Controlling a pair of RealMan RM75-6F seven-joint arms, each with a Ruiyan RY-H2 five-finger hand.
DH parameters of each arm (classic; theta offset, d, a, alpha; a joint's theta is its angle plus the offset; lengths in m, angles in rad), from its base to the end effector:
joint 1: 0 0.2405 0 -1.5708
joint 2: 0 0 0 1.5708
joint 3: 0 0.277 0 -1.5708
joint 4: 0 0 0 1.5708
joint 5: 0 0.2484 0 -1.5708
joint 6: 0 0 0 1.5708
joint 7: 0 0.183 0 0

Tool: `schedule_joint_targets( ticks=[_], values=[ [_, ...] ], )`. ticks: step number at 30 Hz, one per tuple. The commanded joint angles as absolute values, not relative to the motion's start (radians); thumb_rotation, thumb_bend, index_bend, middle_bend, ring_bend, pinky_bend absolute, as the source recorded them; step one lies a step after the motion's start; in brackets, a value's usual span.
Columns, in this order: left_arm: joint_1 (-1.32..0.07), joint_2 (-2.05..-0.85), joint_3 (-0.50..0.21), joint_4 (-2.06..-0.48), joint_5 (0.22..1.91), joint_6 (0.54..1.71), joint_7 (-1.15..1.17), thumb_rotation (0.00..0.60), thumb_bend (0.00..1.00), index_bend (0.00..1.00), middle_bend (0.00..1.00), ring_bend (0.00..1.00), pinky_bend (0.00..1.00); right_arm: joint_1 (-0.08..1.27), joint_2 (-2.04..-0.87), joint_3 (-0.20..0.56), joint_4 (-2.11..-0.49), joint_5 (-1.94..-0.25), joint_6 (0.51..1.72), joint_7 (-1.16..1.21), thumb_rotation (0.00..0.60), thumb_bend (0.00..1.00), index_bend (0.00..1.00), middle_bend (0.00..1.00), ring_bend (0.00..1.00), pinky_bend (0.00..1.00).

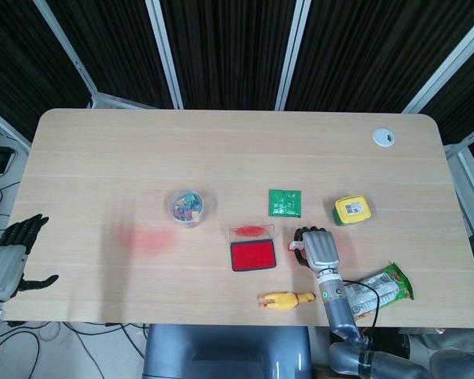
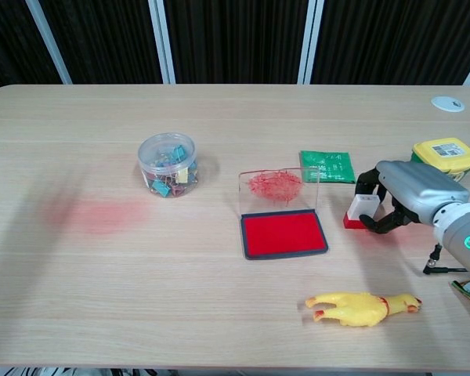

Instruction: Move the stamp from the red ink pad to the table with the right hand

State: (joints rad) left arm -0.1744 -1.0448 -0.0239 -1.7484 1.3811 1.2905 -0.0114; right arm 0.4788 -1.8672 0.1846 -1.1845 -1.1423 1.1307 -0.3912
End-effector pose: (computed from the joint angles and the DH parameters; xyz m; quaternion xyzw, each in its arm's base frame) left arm -0.3339 0.2414 0.1135 -0.6053 -0.4721 -0.3492 0.5374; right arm -0.2387 -0.3479 -0.1283 0.6528 -0.4414 0.3383 0.5144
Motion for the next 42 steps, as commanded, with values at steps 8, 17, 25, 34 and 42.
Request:
schedule_joint_targets(
  ticks=[8, 17, 25, 34, 42],
  values=[
    [-0.174, -1.044, -0.024, -1.749, 1.381, 1.291, -0.012, 0.6, 0.0, 0.0, 0.0, 0.0, 0.0, 0.479, -1.853, 0.188, -1.212, -1.124, 1.122, -0.425, 0.6, 0.45, 0.39, 0.34, 0.31, 0.33],
    [-0.174, -1.045, -0.024, -1.748, 1.384, 1.293, -0.013, 0.6, 0.0, 0.0, 0.0, 0.0, 0.0, 0.477, -1.832, 0.187, -1.254, -1.129, 1.14, -0.448, 0.6, 0.38, 0.19, 0.23, 0.23, 0.29],
    [-0.172, -1.044, -0.022, -1.746, 1.394, 1.297, -0.014, 0.6, 0.0, 0.0, 0.0, 0.0, 0.0, 0.441, -1.713, 0.156, -1.394, -1.186, 1.218, -0.498, 0.6, 0.3, 0.09, 0.12, 0.13, 0.26],
    [-0.165, -1.044, -0.016, -1.738, 1.425, 1.319, -0.017, 0.6, 0.0, 0.0, 0.0, 0.0, 0.0, 0.331, -1.462, 0.078, -1.563, -1.294, 1.35, -0.466, 0.6, 0.25, 0.01, 0.02, 0.03, 0.23],
    [-0.155, -1.053, -0.017, -1.715, 1.447, 1.355, -0.003, 0.6, 0.0, 0.0, 0.0, 0.0, 0.0, 0.186, -1.269, -0.028, -1.661, -1.446, 1.524, -0.371, 0.6, 0.19, 0.0, 0.0, 0.0, 0.21]
  ],
)
